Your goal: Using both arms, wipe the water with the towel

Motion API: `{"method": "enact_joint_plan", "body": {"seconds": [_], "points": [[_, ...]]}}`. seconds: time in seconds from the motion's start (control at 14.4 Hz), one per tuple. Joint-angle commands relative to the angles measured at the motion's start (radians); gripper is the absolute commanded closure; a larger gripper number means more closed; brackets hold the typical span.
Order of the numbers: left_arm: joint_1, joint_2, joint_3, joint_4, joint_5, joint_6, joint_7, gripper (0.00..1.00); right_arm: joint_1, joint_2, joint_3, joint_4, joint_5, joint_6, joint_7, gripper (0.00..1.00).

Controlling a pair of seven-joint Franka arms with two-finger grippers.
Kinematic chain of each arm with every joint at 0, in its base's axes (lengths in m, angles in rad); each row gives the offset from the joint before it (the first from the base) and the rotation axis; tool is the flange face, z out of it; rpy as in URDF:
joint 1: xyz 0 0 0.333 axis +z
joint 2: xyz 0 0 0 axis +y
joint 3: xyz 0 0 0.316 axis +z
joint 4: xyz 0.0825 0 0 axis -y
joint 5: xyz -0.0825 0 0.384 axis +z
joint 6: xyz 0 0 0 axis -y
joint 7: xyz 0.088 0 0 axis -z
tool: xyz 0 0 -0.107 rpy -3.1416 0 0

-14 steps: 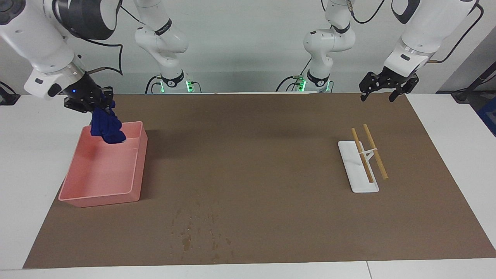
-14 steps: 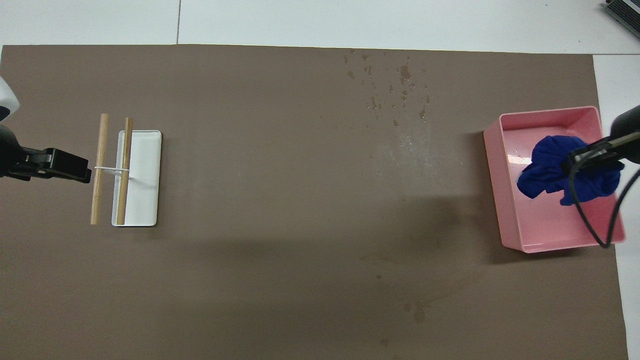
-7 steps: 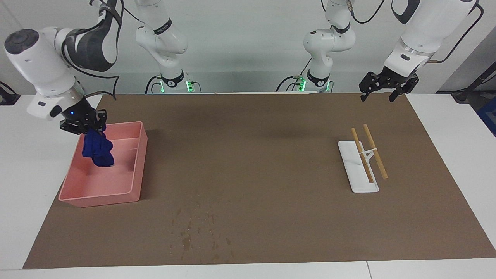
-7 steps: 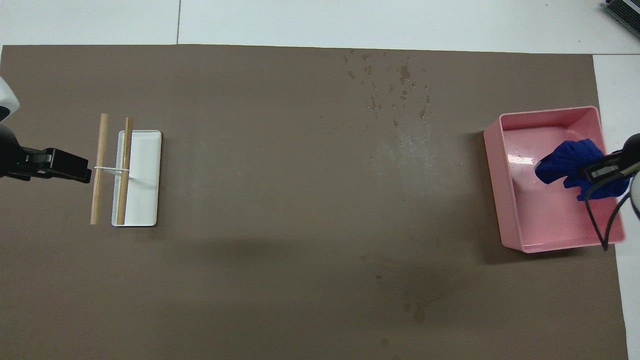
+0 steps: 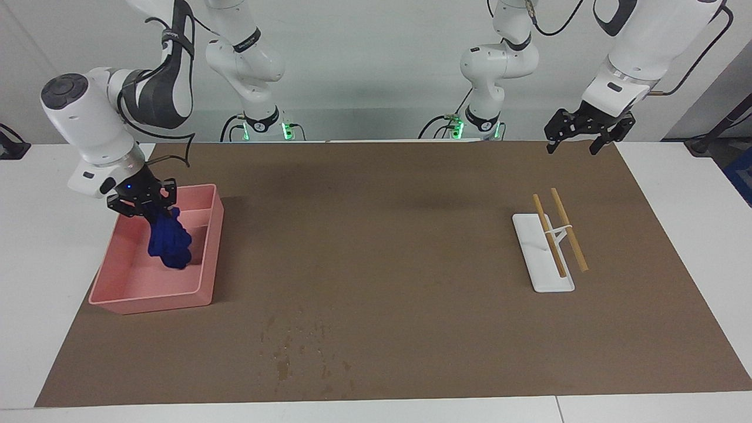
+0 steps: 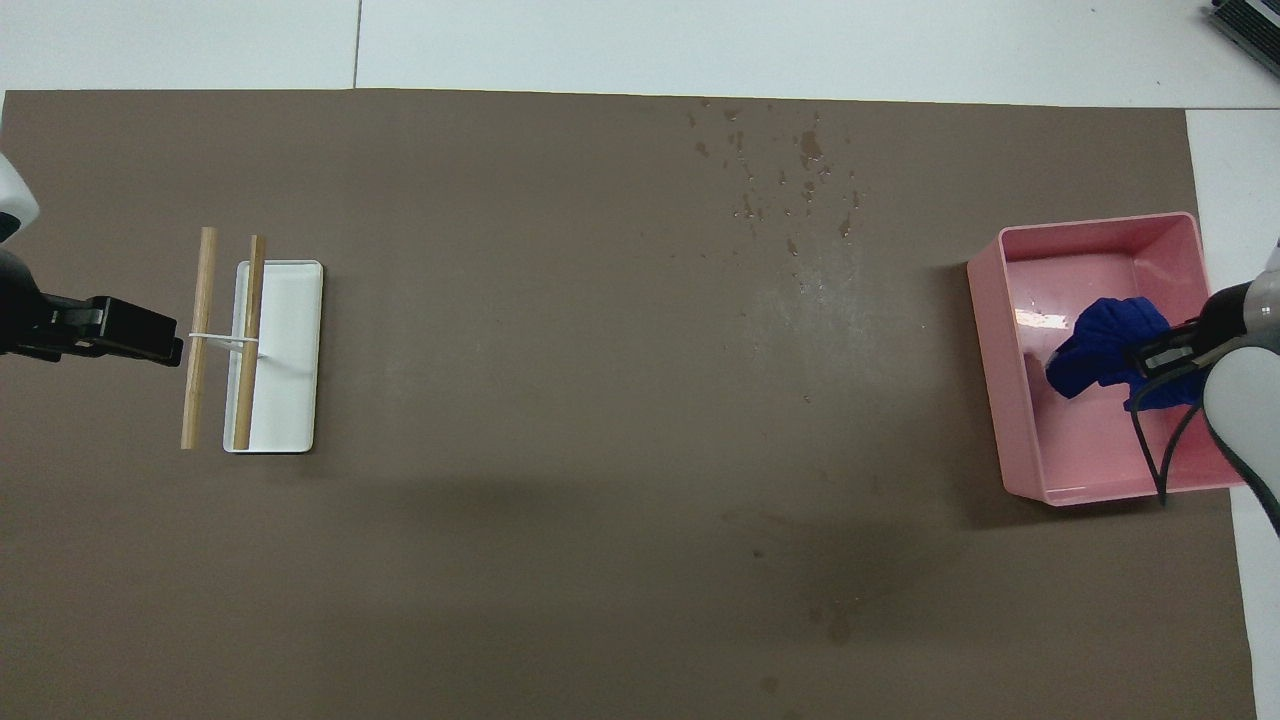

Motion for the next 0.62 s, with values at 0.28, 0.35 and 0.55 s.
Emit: {"method": "enact_joint_plan", "body": {"seconds": [0.28, 0.35, 0.55], "points": [[0.01, -0.029, -0.009, -0.028, 0.017, -0.002, 0.012, 0.0, 0.01, -0.025, 0.019, 0.142, 0.014, -0.142, 0.009, 0.0], [0.01, -0.029, -0.009, -0.028, 0.017, -0.002, 0.012, 0.0, 0.017, -0.028, 0.019, 0.197, 0.03, -0.206, 0.017, 0.0], [0.01, -0.029, -0.009, -0.028, 0.015, -0.002, 0.012, 0.0, 0.02, -0.063, 0.033, 0.308, 0.048, -0.375, 0.082, 0.0]]}}
